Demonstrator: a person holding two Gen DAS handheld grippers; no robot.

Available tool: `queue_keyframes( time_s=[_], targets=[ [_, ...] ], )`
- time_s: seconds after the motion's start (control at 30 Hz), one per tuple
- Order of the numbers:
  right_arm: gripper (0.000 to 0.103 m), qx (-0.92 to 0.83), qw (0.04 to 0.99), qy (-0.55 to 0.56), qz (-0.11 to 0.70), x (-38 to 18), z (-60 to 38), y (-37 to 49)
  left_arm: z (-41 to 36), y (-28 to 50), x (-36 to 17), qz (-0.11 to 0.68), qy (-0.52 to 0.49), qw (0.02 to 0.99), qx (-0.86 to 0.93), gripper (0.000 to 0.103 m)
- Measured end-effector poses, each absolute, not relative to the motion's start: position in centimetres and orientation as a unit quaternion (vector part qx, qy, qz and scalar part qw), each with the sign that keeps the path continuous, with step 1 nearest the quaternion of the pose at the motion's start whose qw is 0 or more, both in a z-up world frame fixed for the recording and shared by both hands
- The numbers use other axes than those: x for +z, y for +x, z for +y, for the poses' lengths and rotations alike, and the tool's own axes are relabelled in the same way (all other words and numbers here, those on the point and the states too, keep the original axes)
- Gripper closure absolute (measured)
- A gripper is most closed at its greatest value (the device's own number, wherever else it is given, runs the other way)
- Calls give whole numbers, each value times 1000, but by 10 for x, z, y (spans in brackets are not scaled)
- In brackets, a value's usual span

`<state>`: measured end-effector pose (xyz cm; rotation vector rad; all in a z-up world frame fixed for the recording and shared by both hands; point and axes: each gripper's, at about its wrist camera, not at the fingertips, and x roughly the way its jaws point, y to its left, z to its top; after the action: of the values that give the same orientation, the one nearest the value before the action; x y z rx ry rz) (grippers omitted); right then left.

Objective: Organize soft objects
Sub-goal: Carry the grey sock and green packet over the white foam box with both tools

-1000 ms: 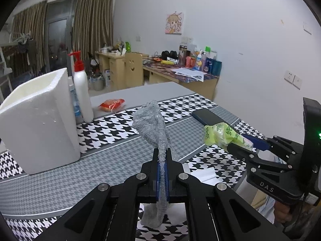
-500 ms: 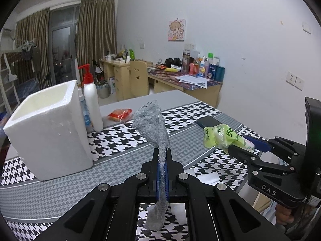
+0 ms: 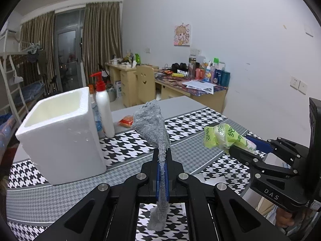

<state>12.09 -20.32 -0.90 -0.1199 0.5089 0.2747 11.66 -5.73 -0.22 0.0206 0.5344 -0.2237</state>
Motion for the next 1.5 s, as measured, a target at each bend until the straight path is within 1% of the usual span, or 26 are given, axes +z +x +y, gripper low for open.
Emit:
queue_keyframes(
  time_s=[0.6, 1.5],
  targets=[
    [58, 159, 956, -55, 240, 0, -175, 133, -24, 123, 2, 265, -1, 960, -91, 99],
    [58, 186, 953, -65, 229, 21, -140, 149, 21, 122, 32, 227, 1, 973, -48, 99]
  ],
)
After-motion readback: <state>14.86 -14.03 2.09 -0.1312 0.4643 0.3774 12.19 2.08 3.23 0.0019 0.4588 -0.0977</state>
